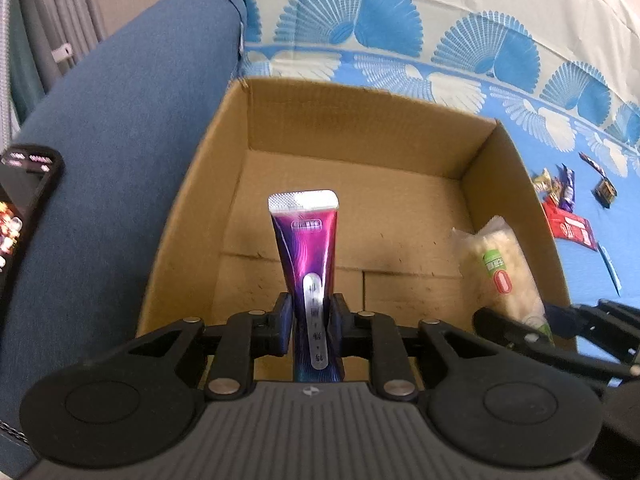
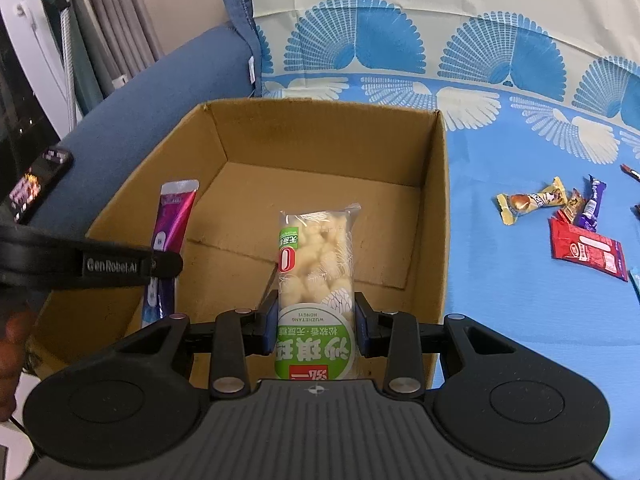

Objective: Organize snacks
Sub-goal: 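Open both tools to drop the tube and peanut bar into the box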

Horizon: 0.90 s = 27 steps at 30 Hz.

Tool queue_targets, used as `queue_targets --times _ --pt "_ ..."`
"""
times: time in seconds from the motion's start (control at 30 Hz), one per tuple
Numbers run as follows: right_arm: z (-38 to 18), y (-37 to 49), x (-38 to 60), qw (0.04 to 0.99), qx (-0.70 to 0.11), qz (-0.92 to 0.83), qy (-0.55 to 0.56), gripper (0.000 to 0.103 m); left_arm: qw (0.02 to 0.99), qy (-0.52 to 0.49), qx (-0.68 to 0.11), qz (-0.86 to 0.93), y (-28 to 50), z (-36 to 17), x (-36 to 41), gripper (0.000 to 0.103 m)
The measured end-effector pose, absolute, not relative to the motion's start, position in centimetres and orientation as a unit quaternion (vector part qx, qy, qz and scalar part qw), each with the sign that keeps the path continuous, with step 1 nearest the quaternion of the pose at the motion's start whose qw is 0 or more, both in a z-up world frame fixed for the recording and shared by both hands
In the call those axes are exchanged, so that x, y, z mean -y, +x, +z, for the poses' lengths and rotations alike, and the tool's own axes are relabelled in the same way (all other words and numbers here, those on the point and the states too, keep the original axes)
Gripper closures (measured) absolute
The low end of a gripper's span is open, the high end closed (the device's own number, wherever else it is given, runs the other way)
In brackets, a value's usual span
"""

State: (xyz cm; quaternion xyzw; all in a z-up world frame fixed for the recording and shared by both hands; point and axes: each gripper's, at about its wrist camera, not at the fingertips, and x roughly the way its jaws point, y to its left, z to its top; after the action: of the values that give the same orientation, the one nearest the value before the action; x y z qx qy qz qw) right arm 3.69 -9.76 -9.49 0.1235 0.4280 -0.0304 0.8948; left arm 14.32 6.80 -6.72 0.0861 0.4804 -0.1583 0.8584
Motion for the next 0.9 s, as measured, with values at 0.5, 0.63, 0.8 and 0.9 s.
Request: queue_targets --times 0.5,0.63,0.8,0.9 --pt "-4.9 -4.3 7.8 0.895 -0.426 -0.039 0.125 0.011 0.869 0.072 -0.477 -0.108 5.1 -4.0 -11.1 0.000" --pt "-3.2 -8.3 5.6 0.906 -0.411 -0.029 0.092 0.009 0.867 0.070 -0.482 -0.102 0.8 -3.3 -12.1 0.000" --pt "-1.0 -12.7 3.8 0.926 -0.373 -0.017 0.062 0.007 0.882 0.065 -0.458 -0.093 -3.7 -1.3 -13.3 0.000" --pt "0.1 -14.7 3.4 0.933 -0.355 -0.014 0.055 0.005 0.891 0.074 -0.438 -0.092 -5.7 0.1 -13.6 0.000"
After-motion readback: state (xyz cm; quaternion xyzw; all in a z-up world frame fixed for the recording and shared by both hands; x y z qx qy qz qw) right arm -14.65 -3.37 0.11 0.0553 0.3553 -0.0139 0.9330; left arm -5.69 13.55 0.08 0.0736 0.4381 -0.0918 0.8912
